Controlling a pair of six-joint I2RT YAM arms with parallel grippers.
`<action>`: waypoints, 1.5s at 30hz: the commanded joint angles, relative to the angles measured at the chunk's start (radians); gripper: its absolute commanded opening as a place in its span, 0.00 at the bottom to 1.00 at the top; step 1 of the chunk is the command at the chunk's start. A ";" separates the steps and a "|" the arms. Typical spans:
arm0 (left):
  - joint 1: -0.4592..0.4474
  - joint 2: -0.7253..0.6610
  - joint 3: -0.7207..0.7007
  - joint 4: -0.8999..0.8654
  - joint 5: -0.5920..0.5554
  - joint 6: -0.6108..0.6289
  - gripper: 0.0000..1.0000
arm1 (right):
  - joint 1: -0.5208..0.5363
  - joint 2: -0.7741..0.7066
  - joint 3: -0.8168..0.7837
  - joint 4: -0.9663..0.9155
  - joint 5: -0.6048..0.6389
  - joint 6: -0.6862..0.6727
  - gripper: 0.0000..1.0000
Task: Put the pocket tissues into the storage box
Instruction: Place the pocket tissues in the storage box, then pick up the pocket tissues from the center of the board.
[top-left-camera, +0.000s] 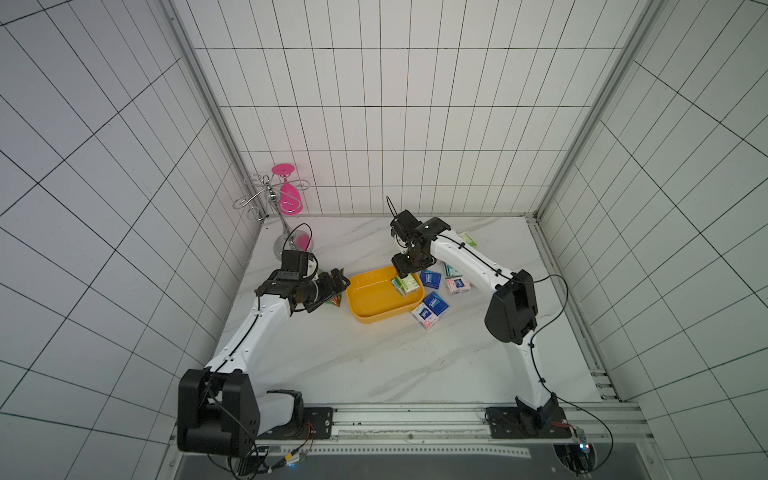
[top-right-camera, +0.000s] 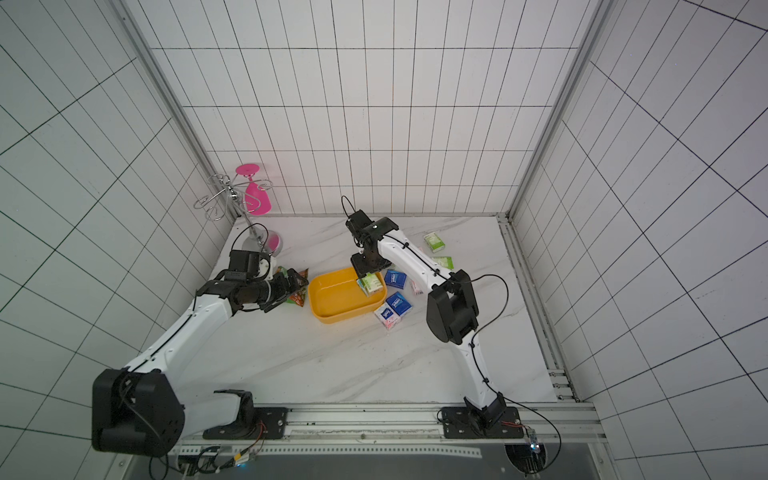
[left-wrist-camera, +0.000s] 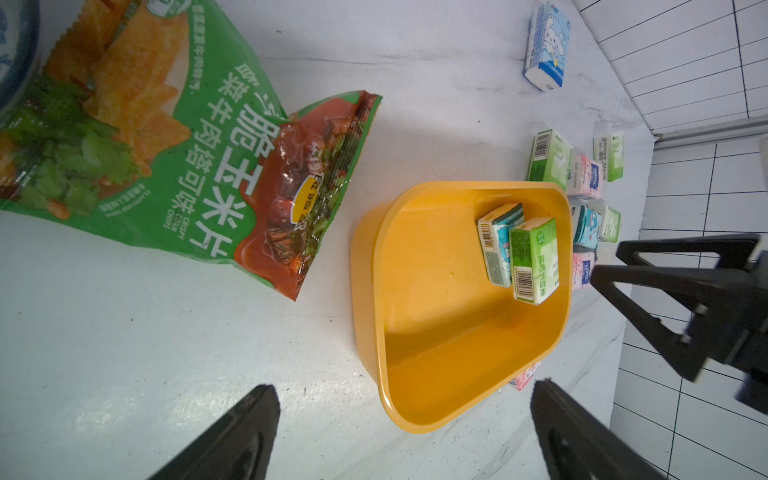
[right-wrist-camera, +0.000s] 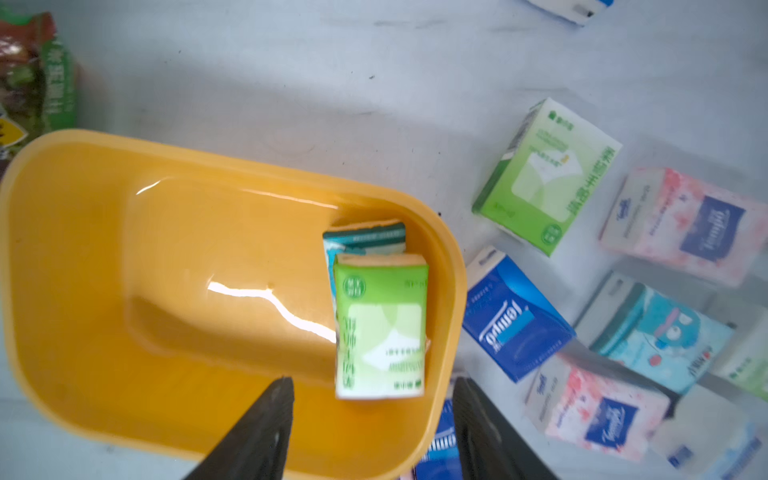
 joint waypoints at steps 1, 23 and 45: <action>0.005 0.009 -0.004 0.024 0.016 0.022 0.98 | 0.000 -0.139 -0.142 0.013 -0.011 -0.022 0.65; 0.007 0.008 0.008 0.004 0.066 0.017 0.98 | 0.074 -0.477 -0.926 0.428 -0.063 -0.043 0.78; 0.008 -0.003 -0.013 0.009 0.058 0.010 0.98 | 0.077 -0.338 -0.880 0.498 0.020 -0.076 0.73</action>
